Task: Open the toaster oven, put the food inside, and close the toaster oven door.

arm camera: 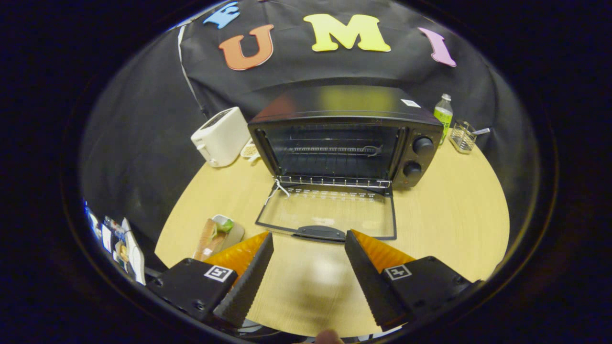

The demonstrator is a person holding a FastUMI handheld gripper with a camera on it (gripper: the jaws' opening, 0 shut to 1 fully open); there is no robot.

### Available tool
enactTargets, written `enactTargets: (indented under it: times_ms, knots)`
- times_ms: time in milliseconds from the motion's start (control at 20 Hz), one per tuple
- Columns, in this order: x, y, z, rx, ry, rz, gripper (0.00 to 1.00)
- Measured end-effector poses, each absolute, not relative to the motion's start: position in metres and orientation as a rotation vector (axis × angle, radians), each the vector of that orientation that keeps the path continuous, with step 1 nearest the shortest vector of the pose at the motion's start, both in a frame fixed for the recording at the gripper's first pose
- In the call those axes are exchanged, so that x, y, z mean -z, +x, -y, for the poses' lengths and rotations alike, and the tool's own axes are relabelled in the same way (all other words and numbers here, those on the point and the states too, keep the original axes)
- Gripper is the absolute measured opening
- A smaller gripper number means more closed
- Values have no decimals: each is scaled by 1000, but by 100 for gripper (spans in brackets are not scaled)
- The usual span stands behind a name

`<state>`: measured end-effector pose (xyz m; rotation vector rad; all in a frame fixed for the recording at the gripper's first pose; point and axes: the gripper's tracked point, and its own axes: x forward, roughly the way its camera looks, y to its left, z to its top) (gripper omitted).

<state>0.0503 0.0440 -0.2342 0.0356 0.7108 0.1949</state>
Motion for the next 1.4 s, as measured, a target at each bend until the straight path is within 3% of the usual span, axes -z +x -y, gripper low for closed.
enactTargets:
  times_ms: [600,950,1150,1300,1400]
  knots:
    - [256,16,-155,-524,380,-1119,100]
    - [285,32,-207,-511,449,-1266,96]
    - [295,35,-217,-493,393,-1317,82]
    - [298,35,-215,-445,416,-1339,46]
    - [295,32,-213,-438,442,-1348,42]
